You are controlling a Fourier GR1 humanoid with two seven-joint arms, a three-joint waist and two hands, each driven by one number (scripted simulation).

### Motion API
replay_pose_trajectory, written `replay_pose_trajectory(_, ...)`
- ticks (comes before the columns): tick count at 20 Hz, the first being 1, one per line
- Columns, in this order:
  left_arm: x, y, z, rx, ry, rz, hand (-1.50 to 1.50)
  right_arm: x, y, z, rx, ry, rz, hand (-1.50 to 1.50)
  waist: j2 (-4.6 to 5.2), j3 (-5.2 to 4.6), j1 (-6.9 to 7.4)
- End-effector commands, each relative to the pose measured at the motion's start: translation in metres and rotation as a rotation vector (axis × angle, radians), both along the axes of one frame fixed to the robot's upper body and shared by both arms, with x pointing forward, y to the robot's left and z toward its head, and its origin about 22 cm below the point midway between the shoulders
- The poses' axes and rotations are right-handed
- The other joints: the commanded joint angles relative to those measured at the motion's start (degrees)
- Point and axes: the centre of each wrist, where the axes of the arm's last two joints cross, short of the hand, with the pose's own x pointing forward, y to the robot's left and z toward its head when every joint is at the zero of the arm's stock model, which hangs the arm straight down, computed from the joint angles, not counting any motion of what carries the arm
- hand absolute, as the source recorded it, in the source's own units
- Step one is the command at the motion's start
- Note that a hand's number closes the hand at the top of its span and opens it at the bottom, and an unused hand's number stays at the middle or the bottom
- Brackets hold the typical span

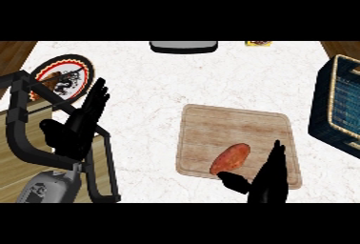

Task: Pick the sweet potato from the cutting board and place it in the basket

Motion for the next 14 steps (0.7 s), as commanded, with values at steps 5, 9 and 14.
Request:
replay_pose_trajectory(5, 0.013, 0.051, 0.005, 0.071, 0.002, 0.186, 0.0, 0.014, 0.005, -0.011, 0.087, 0.073, -0.125, -1.5, 0.4, -0.27, 0.56)
replay_pose_trajectory(9, 0.004, 0.057, -0.005, 0.067, 0.015, 0.169, 0.0, 0.009, 0.012, -0.019, 0.091, 0.08, -0.126, -1.5, 0.29, -0.33, 0.71)
replay_pose_trajectory(14, 0.011, 0.067, 0.004, 0.072, 0.018, 0.18, 0.0, 0.016, 0.007, -0.028, 0.109, 0.104, -0.112, -1.5, 0.38, -0.29, 0.7)
